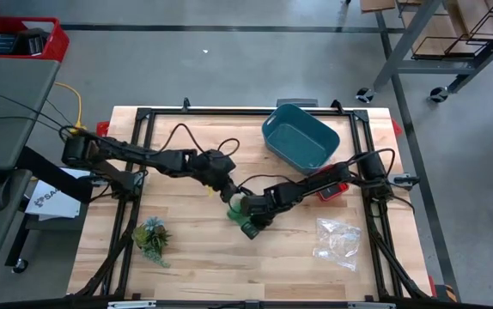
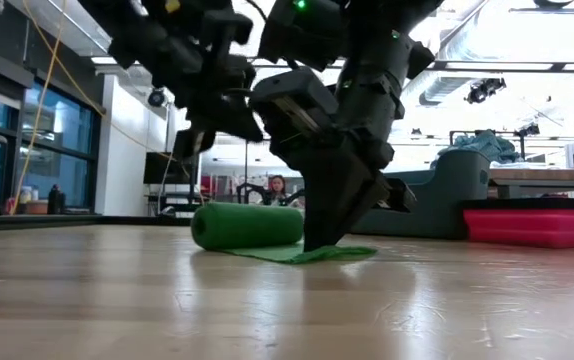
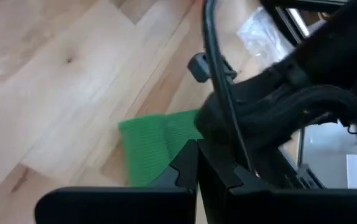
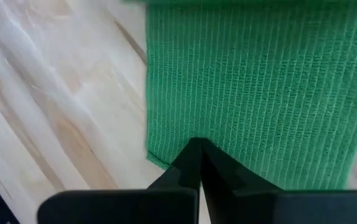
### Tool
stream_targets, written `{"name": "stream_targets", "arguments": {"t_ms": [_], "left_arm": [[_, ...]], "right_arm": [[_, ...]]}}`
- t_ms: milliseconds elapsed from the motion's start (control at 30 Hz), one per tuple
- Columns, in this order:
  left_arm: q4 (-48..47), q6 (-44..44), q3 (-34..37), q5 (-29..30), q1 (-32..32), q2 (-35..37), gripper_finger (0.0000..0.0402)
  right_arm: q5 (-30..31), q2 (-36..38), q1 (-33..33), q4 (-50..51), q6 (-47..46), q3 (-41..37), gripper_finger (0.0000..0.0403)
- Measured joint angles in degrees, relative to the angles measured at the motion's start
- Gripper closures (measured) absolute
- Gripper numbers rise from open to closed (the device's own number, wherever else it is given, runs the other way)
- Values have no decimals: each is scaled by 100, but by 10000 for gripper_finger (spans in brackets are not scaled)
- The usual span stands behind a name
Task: Roll bandage
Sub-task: Roll the green bandage
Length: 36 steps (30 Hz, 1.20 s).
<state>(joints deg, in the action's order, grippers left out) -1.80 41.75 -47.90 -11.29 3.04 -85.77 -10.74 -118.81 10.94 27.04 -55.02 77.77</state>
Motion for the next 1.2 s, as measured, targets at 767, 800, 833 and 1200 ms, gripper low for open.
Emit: {"name": "stream_targets", "arguments": {"t_ms": [767, 800, 833, 1200], "left_arm": [[-654, 318, -4, 358, -210, -648, 402], [-639, 318, -4, 419, -213, -648, 401], [-652, 320, -4, 429, -213, -648, 402], [-169, 778, 484, 493, -212, -740, 401]], "right_arm": [[37, 327, 37, 491, 213, 8, 403], [50, 365, 37, 514, 245, 9, 403], [91, 389, 37, 526, 250, 9, 403], [706, 524, 244, 1028, 150, 16, 403]]}}
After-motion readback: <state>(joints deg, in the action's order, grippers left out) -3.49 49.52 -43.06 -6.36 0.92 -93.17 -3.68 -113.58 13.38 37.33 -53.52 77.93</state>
